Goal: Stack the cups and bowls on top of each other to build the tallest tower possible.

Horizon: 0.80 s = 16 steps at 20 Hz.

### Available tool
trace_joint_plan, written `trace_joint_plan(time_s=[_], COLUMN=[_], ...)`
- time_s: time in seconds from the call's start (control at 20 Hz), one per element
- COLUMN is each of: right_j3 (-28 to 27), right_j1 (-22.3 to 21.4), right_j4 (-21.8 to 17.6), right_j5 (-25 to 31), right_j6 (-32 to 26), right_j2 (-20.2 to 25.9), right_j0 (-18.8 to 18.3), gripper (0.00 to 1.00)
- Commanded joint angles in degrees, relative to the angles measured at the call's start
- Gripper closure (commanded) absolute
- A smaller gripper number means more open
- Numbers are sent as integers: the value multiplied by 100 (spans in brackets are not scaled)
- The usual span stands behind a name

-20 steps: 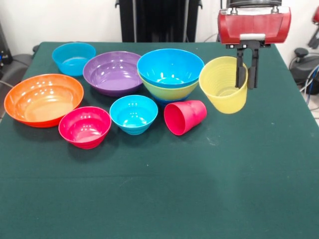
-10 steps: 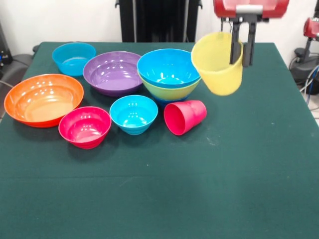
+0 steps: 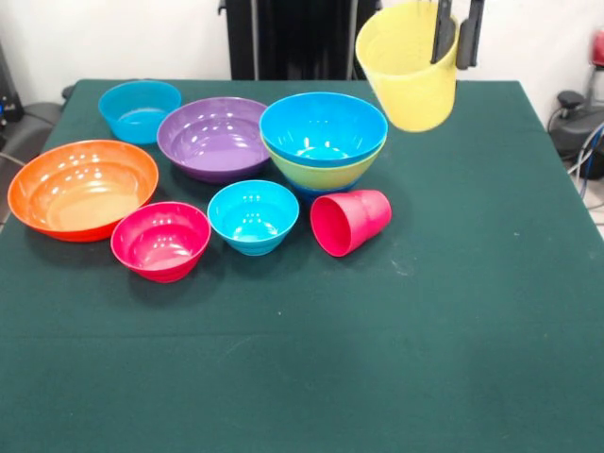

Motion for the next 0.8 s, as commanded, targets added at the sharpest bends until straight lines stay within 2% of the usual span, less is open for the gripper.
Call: trace_joint_plan(time_s=[0.05, 0.55, 0.8], right_j3=[579, 613, 776], right_j1=[-38, -235, -241], right_j4=[-217, -445, -544], right_j5=[619, 923, 673], right_j6=[-1056, -1206, -1100], right_j2=[-10, -170, -242], right_j0=[91, 216, 194], gripper=[100, 100, 100])
